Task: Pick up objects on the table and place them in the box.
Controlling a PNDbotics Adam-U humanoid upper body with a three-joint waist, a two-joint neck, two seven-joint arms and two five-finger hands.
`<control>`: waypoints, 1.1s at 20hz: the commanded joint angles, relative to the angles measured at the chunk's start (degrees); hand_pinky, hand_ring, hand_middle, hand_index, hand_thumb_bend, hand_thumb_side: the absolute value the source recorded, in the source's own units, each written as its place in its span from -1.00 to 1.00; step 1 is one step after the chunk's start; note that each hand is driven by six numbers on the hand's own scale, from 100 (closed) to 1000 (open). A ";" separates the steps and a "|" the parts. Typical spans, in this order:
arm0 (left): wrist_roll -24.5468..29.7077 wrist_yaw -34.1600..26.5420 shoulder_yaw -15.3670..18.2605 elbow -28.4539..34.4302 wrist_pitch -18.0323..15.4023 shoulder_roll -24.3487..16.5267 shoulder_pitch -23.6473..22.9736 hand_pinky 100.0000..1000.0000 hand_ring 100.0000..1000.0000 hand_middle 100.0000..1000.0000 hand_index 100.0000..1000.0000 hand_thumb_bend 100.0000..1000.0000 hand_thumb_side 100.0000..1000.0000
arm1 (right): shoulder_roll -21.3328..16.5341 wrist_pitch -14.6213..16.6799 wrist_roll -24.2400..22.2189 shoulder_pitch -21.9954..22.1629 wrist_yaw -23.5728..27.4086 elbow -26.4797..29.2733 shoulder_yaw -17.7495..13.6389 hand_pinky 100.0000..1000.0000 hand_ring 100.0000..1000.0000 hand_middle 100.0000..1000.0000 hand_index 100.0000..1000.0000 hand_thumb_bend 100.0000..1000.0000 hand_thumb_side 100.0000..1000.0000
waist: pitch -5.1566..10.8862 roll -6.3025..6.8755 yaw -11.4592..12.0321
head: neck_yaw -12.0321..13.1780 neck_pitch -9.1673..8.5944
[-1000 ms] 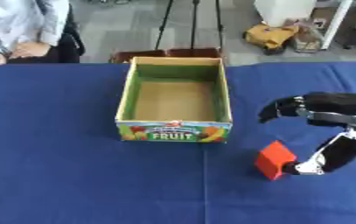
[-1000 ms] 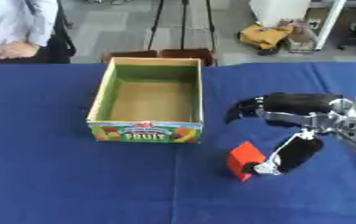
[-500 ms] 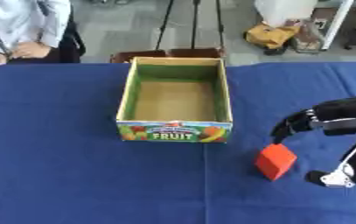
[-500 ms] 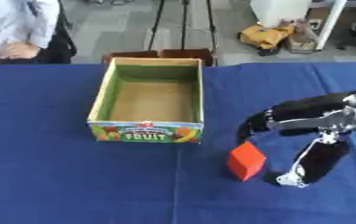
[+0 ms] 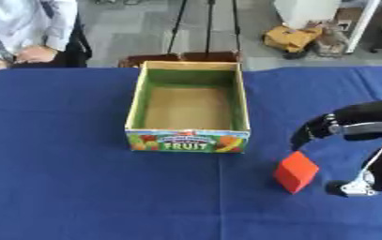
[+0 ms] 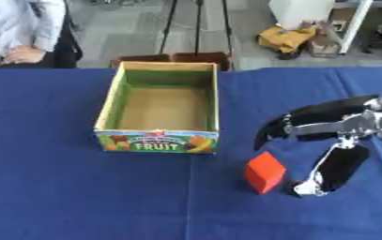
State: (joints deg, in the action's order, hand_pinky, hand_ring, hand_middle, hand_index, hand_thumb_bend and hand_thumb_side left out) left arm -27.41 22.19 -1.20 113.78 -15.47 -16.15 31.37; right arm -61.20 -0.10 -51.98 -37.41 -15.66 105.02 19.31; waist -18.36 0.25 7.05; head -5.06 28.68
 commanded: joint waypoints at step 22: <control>-0.29 -0.25 0.21 0.81 0.42 -0.96 0.78 0.55 0.74 0.69 0.90 -1.00 0.90 | 4.90 3.11 0.02 -5.25 -6.37 -13.55 3.59 0.60 0.80 0.70 0.89 -0.41 -0.40 | 0.99 0.51 0.88 | -0.89 -0.74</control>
State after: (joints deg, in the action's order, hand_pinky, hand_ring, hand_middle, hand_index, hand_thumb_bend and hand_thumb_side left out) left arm -27.63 22.12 -1.20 113.78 -15.22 -16.12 31.40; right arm -55.34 2.68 -51.98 -41.53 -21.65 91.81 23.34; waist -18.38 0.26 7.86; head -5.82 28.61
